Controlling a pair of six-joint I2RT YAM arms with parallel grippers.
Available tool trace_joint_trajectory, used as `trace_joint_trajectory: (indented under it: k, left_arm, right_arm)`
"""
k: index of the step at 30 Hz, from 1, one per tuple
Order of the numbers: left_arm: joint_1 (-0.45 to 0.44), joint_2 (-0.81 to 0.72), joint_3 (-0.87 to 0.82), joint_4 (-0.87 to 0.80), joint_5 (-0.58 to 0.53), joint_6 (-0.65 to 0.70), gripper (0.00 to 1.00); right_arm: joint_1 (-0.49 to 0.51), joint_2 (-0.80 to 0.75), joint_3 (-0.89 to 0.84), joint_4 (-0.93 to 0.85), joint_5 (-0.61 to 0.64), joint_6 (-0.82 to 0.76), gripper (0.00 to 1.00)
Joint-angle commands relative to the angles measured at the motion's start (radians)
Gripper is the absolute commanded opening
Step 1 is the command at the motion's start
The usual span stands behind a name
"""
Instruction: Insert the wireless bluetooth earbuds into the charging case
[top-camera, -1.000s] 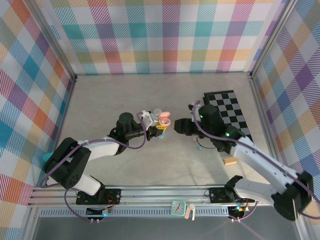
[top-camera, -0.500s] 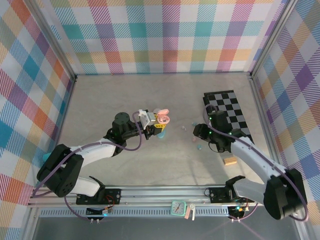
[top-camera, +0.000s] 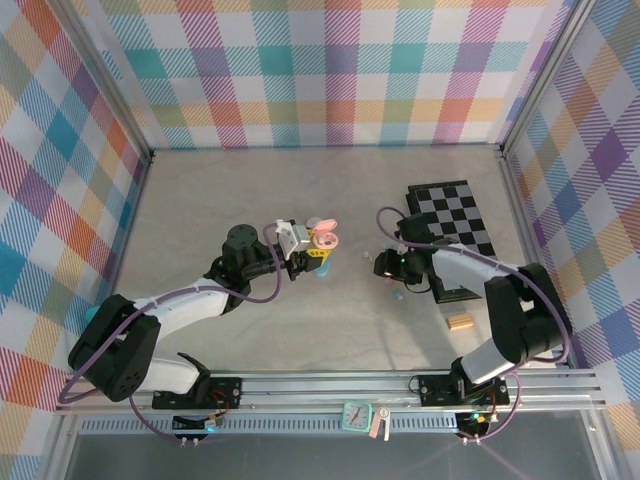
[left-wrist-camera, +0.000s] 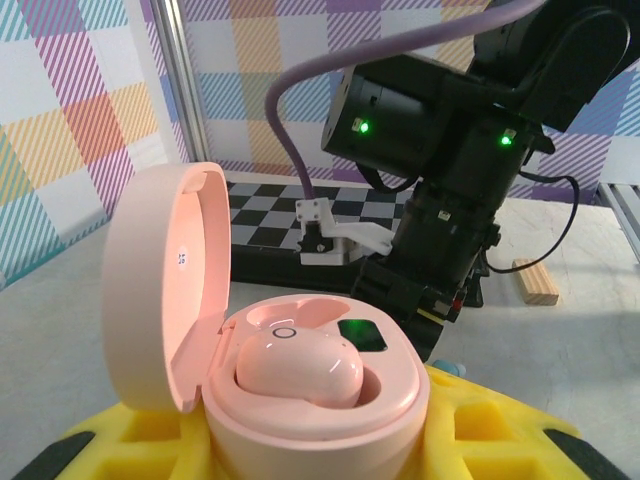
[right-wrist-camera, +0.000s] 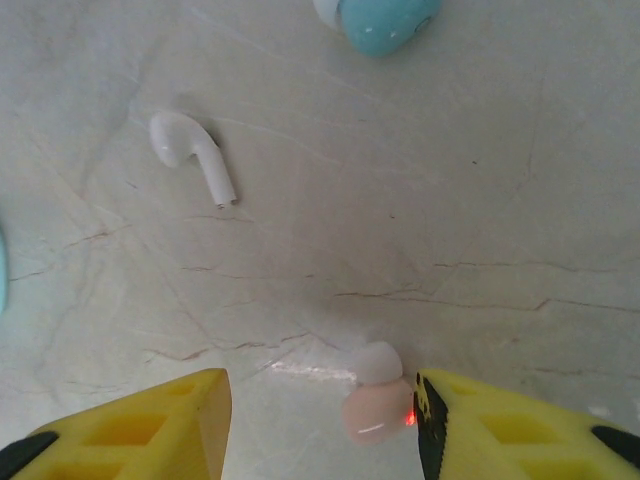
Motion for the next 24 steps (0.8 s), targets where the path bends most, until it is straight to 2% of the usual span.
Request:
trace_joint_trajectory:
  k: [1,14,24]
  left_arm:
    - [0.010,-0.023,0.002,-0.001,0.026,0.019,0.30]
    - [0.010,-0.005,0.021,0.008,0.040,0.015,0.30]
    - [0.010,-0.008,0.014,0.009,0.038,0.014,0.30]
  right_arm:
    - [-0.005,0.017,0.020,0.027,-0.009,-0.050,0.53]
    - [0.001,-0.015,-0.066,0.054,-0.124,0.009,0.54]
    - [0.028,-0.073,-0.079,0.003,-0.106,0.023,0.54]
